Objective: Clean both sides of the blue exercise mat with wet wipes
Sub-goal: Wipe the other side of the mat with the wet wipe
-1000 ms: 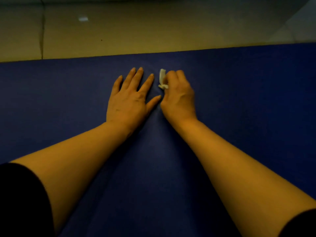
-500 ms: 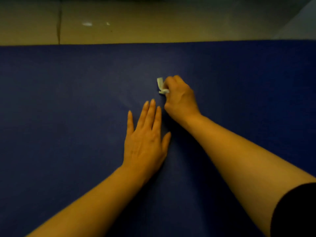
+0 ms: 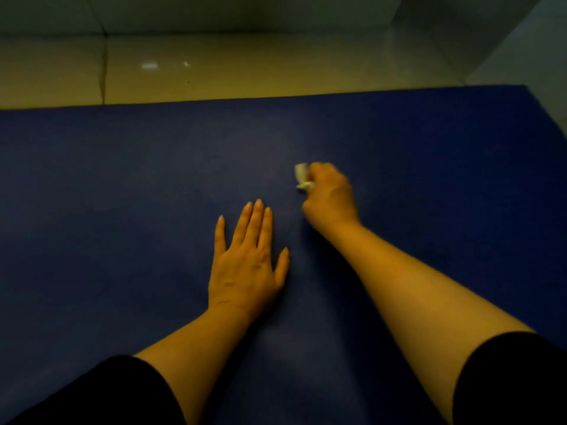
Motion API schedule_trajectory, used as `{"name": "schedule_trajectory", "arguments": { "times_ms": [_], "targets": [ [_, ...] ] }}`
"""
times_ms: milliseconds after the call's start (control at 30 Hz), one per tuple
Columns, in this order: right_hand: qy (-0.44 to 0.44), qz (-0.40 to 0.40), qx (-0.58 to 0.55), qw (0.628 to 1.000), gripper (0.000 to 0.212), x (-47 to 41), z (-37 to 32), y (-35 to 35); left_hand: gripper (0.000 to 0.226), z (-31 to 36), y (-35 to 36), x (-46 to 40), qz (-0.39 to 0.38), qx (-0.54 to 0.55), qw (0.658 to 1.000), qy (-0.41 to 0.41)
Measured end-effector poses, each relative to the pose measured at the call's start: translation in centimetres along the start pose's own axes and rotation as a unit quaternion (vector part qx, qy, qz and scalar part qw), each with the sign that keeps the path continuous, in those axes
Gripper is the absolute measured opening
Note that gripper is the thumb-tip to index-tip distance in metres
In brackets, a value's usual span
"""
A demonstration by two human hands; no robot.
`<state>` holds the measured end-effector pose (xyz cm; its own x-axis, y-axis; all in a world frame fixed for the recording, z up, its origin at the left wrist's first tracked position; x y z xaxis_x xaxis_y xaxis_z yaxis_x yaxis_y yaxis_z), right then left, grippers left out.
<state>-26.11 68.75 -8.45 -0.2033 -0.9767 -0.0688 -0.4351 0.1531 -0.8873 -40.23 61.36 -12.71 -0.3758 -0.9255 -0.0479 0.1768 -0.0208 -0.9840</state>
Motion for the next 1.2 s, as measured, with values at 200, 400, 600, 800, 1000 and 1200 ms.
{"name": "schedule_trajectory", "arguments": {
  "times_ms": [200,400,600,800,1000,1200],
  "targets": [
    [0.077,0.096,0.018,0.992,0.011,1.4,3.5,-2.4,0.072,-0.1,0.0,0.0,-0.001,-0.011,1.0,-0.01],
    [-0.095,-0.021,-0.028,0.995,0.008,5.1,-0.5,0.8,0.072,-0.1,0.1,0.0,-0.007,-0.015,1.0,-0.007],
    [0.096,0.091,-0.006,0.991,0.007,3.9,7.8,-4.0,0.075,-0.2,0.3,0.0,-0.027,-0.028,0.999,-0.015],
    [-0.095,-0.029,-0.042,0.994,0.007,9.5,-0.4,0.7,0.075,-0.1,0.3,0.0,-0.03,-0.027,0.999,-0.012],
    [0.068,0.06,-0.008,0.996,0.005,6.2,8.3,-4.2,0.081,-0.1,0.3,0.0,-0.058,-0.041,0.997,-0.017],
    [-0.069,0.005,-0.038,0.997,0.01,11.6,0.9,-1.0,0.079,-0.1,0.5,-0.1,-0.057,-0.04,0.997,-0.018]
  ]
}}
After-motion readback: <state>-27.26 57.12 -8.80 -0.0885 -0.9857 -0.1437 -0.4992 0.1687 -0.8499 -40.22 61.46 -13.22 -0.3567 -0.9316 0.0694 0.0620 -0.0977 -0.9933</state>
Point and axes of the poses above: each hand's wrist, its own x-axis away from the middle knuckle, its own y-axis out of the palm, z = x × y, the point moved 10 cm from there along -x, towards the middle knuckle, and after that the axes turned 3 degrees about y, right-handed, at the moved point
